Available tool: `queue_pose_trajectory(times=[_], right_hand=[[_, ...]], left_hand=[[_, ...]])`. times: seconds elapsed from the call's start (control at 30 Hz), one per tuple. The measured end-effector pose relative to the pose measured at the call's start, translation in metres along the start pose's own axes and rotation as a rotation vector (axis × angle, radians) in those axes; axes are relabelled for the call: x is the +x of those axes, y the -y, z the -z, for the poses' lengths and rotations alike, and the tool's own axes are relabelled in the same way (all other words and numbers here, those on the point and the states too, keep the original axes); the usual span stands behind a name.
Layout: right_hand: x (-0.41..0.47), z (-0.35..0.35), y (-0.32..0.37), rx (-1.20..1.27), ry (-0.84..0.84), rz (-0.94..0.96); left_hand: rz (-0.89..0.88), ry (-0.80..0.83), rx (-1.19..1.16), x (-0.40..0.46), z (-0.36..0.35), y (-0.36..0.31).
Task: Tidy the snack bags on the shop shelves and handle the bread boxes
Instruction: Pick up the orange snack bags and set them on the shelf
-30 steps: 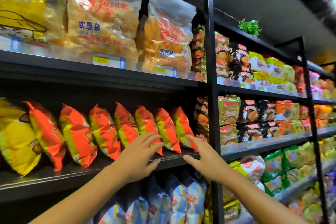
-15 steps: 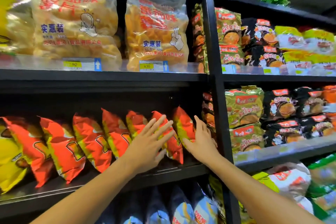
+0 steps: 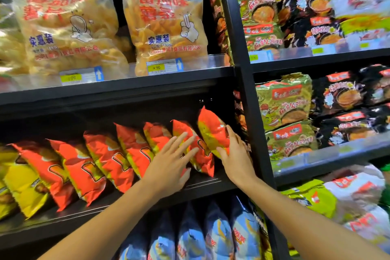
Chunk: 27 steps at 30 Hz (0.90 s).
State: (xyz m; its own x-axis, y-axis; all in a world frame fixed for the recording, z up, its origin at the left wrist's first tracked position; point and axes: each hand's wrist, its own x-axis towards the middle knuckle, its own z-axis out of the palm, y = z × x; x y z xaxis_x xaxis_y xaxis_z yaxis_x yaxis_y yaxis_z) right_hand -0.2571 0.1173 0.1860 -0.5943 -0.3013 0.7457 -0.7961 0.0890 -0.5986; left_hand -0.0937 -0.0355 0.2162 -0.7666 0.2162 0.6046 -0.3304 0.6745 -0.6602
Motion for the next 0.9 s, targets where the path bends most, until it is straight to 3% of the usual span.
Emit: queue_pose_trajectory(times=[0.1, 0.2, 0.4, 0.5, 0.6, 0.8, 0.9], right_hand=[[-0.023, 0.011, 0.017, 0.045, -0.057, 0.032], [-0.045, 0.019, 0.036, 0.097, -0.12, 0.036], [-0.1, 0.022, 0.077, 0.167, -0.22, 0.124], [-0.134, 0.013, 0.09, 0.138, -0.172, 0.274], [-0.174, 0.01, 0.099, 0.061, -0.09, 0.333], [-0.233, 0.021, 0.1, -0.006, 0.07, 0.456], [-0.245, 0.036, 0.099, 0.116, -0.124, 0.405]], left_hand=[[0.064, -0.018, -0.11, -0.004, 0.009, -0.004], [0.142, -0.08, -0.372, -0.014, 0.029, -0.01], [0.321, -0.146, -1.185, -0.055, 0.076, -0.049], [0.363, -0.265, -1.523, -0.075, 0.095, -0.067], [0.541, -0.319, -1.867, -0.093, 0.11, -0.077], [0.798, -0.447, -1.954, -0.131, 0.105, -0.092], [0.794, -0.391, -1.962, -0.148, 0.103, -0.101]])
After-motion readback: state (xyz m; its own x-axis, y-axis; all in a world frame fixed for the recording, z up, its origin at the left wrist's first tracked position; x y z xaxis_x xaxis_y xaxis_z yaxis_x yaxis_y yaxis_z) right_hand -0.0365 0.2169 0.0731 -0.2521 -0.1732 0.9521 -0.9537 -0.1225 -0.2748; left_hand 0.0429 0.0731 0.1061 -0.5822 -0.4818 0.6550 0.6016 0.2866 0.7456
